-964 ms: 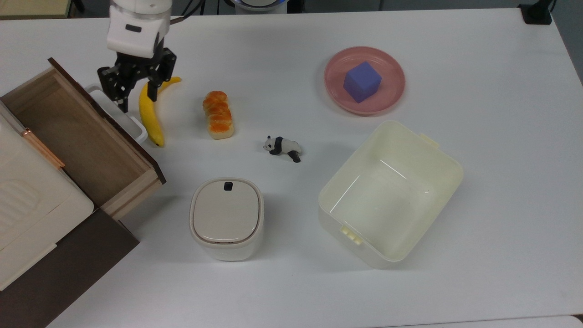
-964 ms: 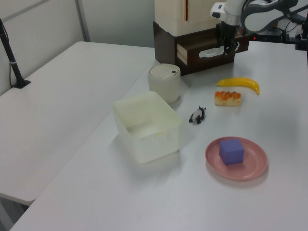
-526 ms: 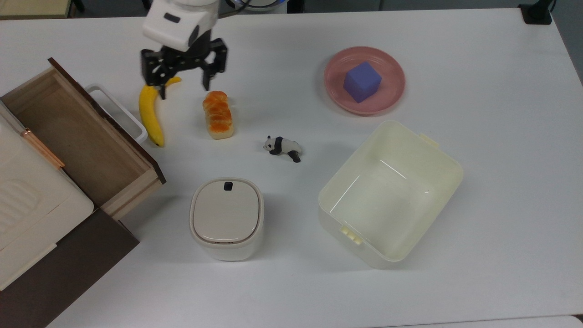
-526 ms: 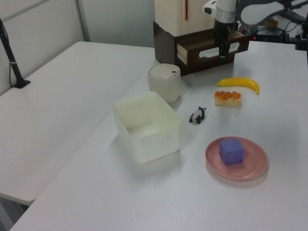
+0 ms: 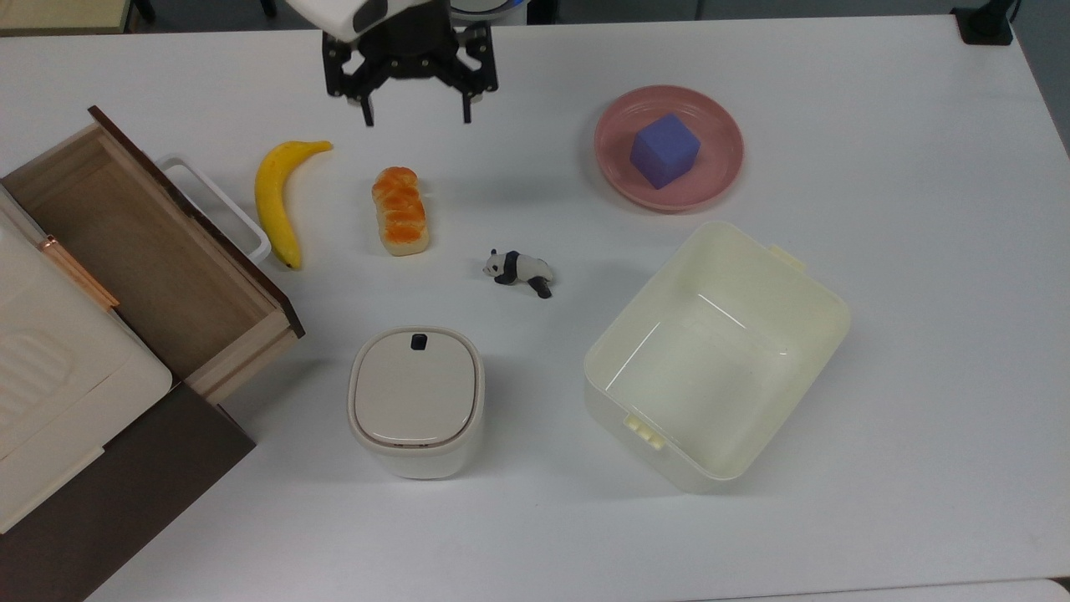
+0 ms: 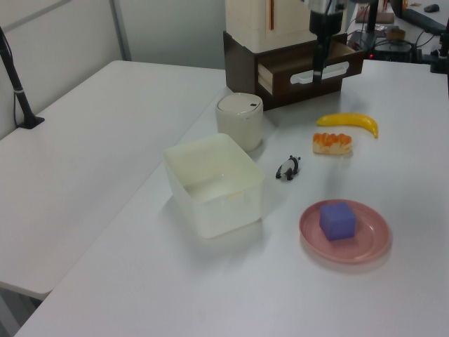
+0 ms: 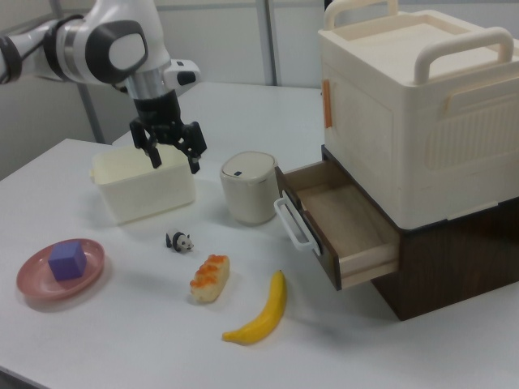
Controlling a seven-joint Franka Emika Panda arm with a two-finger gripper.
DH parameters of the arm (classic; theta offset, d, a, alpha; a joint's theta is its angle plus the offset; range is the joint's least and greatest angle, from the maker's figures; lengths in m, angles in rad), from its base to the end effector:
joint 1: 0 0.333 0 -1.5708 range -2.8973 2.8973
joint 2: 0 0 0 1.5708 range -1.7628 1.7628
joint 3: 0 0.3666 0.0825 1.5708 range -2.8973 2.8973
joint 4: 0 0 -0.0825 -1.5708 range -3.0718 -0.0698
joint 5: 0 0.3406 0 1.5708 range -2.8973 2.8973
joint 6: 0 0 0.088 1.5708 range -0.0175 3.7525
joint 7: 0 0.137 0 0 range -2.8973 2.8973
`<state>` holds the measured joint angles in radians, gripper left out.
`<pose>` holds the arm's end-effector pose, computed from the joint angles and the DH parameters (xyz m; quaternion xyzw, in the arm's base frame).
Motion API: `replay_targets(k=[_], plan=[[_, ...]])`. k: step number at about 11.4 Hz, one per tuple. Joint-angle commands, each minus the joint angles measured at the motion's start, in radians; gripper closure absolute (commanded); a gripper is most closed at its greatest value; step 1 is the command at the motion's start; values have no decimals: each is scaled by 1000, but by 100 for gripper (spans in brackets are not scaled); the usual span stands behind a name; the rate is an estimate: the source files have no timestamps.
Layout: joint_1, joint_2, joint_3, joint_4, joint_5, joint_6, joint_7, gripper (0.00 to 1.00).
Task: Slide open the drawer
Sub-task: 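Release the handle and lift the gripper away from the drawer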
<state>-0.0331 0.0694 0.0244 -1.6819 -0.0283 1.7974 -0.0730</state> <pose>0.5518 -0.0085 0.5803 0.9990 0.0349 0.0225 0.0139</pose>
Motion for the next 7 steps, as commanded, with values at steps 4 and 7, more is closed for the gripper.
replay_targets(k=[4, 7], plan=[[44, -10, -12, 53, -1, -153, 70, 0], [42, -11, -14, 56, -15, -164, 75, 0]])
